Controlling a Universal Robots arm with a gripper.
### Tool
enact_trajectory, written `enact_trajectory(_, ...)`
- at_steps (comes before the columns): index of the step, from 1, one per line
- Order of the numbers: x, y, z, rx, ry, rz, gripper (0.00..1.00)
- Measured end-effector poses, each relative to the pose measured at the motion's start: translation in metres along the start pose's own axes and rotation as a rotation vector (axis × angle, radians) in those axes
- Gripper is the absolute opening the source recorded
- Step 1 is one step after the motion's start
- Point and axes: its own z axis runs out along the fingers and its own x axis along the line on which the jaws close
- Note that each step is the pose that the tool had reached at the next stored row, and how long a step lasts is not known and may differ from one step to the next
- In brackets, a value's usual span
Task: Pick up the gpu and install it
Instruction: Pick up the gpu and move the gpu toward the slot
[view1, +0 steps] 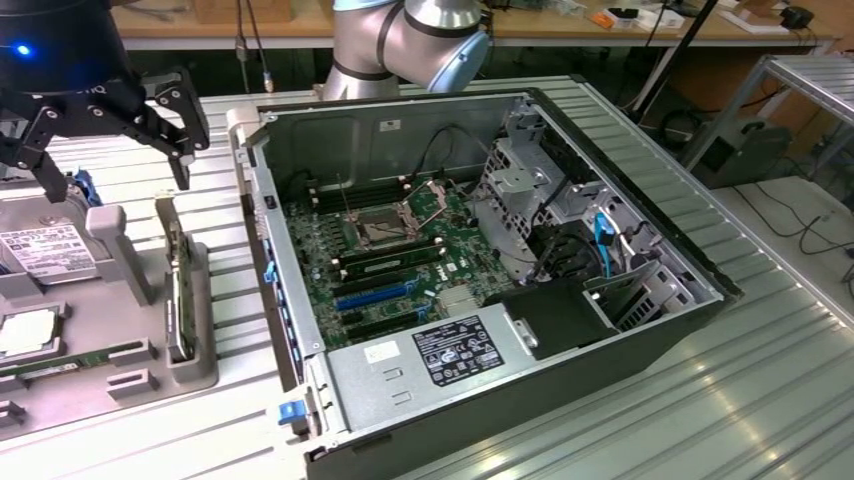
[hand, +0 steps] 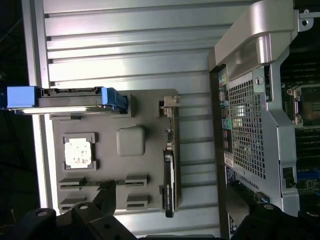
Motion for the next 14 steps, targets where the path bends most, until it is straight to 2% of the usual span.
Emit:
enact_trajectory(2,0.0,0.0,0.0,0.0,0.0,0.0,0.95)
enact_trajectory(5,0.0,0.0,0.0,0.0,0.0001,0.0,0.76)
enact_trajectory(6,0.0,0.0,0.0,0.0,0.0001,0.0,0.76)
enact_trajectory(7,0.0,0.0,0.0,0.0,0.0001,0.0,0.64)
enact_trajectory(9,0.0,0.0,0.0,0.0,0.0,0.0,0.64)
enact_trajectory(10,0.0,0.0,0.0,0.0,0.0,0.0,0.57)
enact_trajectory(14,0.0,0.0,0.0,0.0,0.0,0.0,0.57)
